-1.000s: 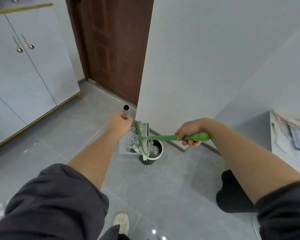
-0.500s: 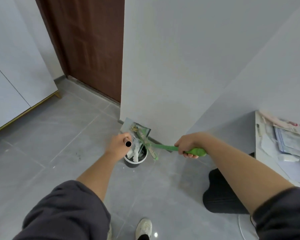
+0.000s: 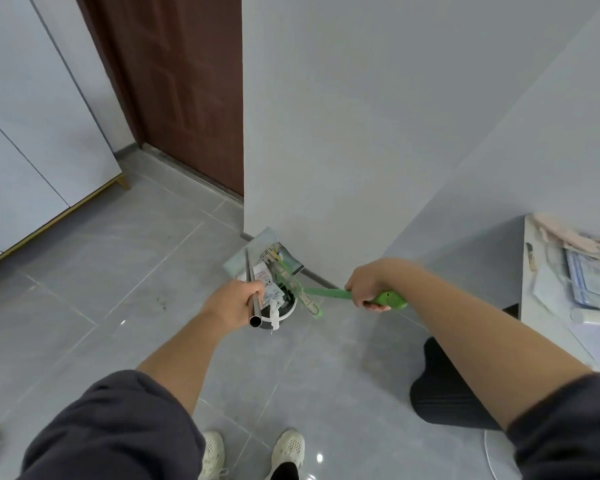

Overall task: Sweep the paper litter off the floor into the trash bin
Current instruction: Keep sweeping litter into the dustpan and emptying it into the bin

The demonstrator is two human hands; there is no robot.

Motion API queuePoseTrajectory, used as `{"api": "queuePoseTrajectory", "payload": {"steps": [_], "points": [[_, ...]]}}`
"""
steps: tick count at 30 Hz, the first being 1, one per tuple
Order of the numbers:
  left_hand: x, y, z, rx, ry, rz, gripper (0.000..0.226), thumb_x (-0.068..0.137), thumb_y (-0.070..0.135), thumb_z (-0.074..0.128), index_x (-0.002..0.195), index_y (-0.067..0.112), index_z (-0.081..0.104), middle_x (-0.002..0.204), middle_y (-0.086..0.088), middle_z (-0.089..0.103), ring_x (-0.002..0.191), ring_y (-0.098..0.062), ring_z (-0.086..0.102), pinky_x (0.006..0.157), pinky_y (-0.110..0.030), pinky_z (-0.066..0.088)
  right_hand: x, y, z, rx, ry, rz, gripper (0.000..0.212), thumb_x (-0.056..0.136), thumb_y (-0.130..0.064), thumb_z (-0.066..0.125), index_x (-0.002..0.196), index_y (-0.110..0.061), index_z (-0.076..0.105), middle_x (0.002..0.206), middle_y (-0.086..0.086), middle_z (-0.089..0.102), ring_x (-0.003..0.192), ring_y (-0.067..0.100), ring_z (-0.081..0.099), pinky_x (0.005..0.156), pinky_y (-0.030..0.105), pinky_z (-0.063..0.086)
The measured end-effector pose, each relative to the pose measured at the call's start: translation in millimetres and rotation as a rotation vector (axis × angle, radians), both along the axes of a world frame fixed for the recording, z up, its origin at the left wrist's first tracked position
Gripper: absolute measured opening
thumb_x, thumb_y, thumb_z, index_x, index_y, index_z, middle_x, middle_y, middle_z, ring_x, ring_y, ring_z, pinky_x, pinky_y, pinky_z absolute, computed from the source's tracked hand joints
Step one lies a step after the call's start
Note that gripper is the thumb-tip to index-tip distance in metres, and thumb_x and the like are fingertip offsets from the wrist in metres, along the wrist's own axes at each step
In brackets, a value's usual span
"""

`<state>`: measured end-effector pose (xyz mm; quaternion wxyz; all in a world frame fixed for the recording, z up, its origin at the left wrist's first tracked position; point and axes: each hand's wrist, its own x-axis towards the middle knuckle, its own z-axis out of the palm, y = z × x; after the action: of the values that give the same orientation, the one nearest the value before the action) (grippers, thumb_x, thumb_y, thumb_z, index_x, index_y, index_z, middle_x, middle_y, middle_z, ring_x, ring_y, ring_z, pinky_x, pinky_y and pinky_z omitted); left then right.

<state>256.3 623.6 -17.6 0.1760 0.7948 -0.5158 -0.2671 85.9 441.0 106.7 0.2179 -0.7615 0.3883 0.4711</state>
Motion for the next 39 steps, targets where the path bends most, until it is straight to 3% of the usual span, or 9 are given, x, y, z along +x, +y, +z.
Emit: {"api": "queuePoseTrajectory", "payload": {"steps": [4, 7, 10, 12, 18, 22, 26, 31, 39], "points": [[3.4, -1.0, 2.5, 0.058, -0.080, -0.139, 0.026, 0.077, 0.014, 0.046, 0.096, 0.017, 0.063, 0.077, -0.006, 0.061, 0.072, -0.033, 0.057, 0.065, -0.036, 0.048, 11.4, 8.1, 25.9, -0.135, 0.068, 0.308, 0.023, 0.085, -0.004, 0.052, 0.064, -0.008, 0.062, 0.029, -0.004, 0.049, 0.043, 0.010, 0.051, 0.051, 0.021, 0.040], [-1.3, -0.5, 4.3, 0.084, -0.152, -0.241, 0.014, 0.082, 0.017, 0.050, 0.093, 0.018, 0.058, 0.074, 0.000, 0.052, 0.070, -0.031, 0.054, 0.061, -0.032, 0.040, 13.5, 19.9, 24.5, -0.193, 0.146, 0.393, 0.044, 0.085, -0.003, 0.056, 0.043, -0.012, 0.056, 0.056, -0.001, 0.049, 0.053, 0.012, 0.044, 0.052, 0.023, 0.037], [-5.9, 1.5, 4.3, 0.095, -0.253, -0.341, 0.007, 0.090, 0.024, 0.051, 0.092, 0.019, 0.055, 0.074, 0.000, 0.046, 0.069, -0.027, 0.045, 0.060, -0.029, 0.031, 12.5, 36.4, 12.6, -0.176, 0.189, 0.425, 0.012, 0.088, -0.005, 0.056, 0.083, -0.006, 0.067, 0.082, 0.005, 0.055, 0.064, 0.019, 0.050, 0.065, 0.028, 0.043], [-7.4, 1.8, 4.1, 0.122, -0.314, -0.422, 0.010, 0.090, 0.021, 0.050, 0.096, 0.016, 0.056, 0.076, -0.005, 0.051, 0.072, -0.029, 0.048, 0.061, -0.030, 0.031, 13.0, 46.9, 4.3, -0.139, 0.224, 0.437, 0.027, 0.087, -0.004, 0.056, 0.112, -0.003, 0.067, 0.100, 0.011, 0.057, 0.083, 0.022, 0.052, 0.076, 0.032, 0.044], [-5.9, 6.9, 2.2, 0.171, -0.385, -0.542, 0.011, 0.089, 0.018, 0.049, 0.097, 0.014, 0.055, 0.090, -0.011, 0.066, 0.084, -0.033, 0.062, 0.063, -0.033, 0.038, 14.7, 56.7, 7.2, -0.105, 0.295, 0.490, 0.018, 0.089, -0.006, 0.053, 0.081, 0.000, 0.068, 0.074, 0.005, 0.048, 0.077, 0.022, 0.052, 0.080, 0.030, 0.042], [-5.2, 6.7, 9.7, 0.180, -0.395, -0.546, 0.010, 0.090, 0.020, 0.050, 0.098, 0.014, 0.052, 0.093, -0.014, 0.066, 0.087, -0.035, 0.061, 0.065, -0.032, 0.037, 10.9, 53.2, 22.9, -0.120, 0.326, 0.542, 0.044, 0.089, -0.008, 0.052, 0.046, -0.013, 0.057, 0.067, -0.002, 0.050, 0.069, 0.013, 0.051, 0.078, 0.028, 0.044], [-4.8, 7.8, 23.6, 0.149, -0.380, -0.509, 0.014, 0.096, 0.030, 0.051, 0.105, 0.019, 0.053, 0.094, -0.013, 0.058, 0.094, -0.035, 0.058, 0.068, -0.027, 0.032, 8.7, 47.6, 38.6, -0.066, 0.329, 0.548, 0.033, 0.092, -0.010, 0.047, 0.062, -0.009, 0.063, 0.034, -0.006, 0.053, 0.053, 0.005, 0.050, 0.075, 0.025, 0.042], [0.7, 10.2, 26.2, 0.123, -0.435, -0.497, 0.029, 0.096, 0.026, 0.050, 0.122, 0.016, 0.057, 0.100, -0.012, 0.063, 0.097, -0.034, 0.060, 0.067, -0.027, 0.029, 11.0, 48.1, 56.0, -0.066, 0.207, 0.399, 0.041, 0.088, -0.007, 0.046, 0.127, -0.001, 0.059, 0.055, -0.003, 0.057, 0.026, -0.002, 0.047, 0.038, 0.010, 0.040], [4.7, 13.0, 34.6, 0.125, -0.382, -0.527, 0.022, 0.099, 0.020, 0.044, 0.111, 0.008, 0.058, 0.090, -0.009, 0.052, 0.085, -0.034, 0.050, 0.068, -0.027, 0.028, 34.6, 72.4, 37.6, -0.221, 0.143, 0.367, 0.018, 0.089, -0.002, 0.053, 0.072, -0.008, 0.054, 0.070, 0.003, 0.044, 0.058, 0.017, 0.045, 0.066, 0.027, 0.043]]}}
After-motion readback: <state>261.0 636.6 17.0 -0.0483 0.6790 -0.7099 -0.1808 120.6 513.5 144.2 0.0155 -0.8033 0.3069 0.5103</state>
